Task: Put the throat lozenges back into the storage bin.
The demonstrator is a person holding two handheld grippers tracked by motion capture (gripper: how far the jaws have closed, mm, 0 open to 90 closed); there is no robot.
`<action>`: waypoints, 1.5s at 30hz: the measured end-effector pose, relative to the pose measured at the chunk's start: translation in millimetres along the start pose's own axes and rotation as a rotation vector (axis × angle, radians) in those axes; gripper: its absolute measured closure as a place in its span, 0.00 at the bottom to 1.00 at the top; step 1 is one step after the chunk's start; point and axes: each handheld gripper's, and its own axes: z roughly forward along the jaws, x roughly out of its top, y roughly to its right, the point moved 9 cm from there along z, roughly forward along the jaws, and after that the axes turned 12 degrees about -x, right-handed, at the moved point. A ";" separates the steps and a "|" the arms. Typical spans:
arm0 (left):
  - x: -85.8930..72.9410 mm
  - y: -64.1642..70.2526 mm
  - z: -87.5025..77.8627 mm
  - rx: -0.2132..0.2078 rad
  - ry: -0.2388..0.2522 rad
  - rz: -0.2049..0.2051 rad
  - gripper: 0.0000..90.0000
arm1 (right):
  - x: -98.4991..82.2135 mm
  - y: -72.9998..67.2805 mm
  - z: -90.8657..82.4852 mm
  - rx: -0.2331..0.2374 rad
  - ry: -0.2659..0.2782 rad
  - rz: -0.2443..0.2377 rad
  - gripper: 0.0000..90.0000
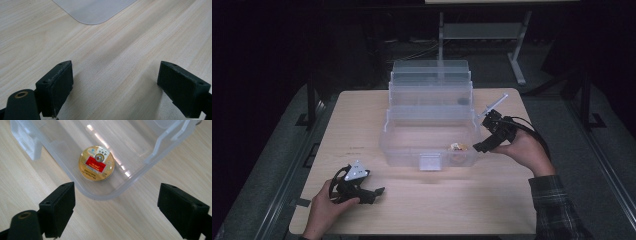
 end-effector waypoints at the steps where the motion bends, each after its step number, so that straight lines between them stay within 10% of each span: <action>1: 0.0 0.0 0.0 0.000 0.000 0.000 0.14 | 0.0 0.0 0.0 0.000 0.000 0.000 0.16; 45: 0.1 0.3 0.3 -0.001 0.004 -0.003 0.14 | -86.3 0.5 5.5 -0.022 0.122 0.104 0.10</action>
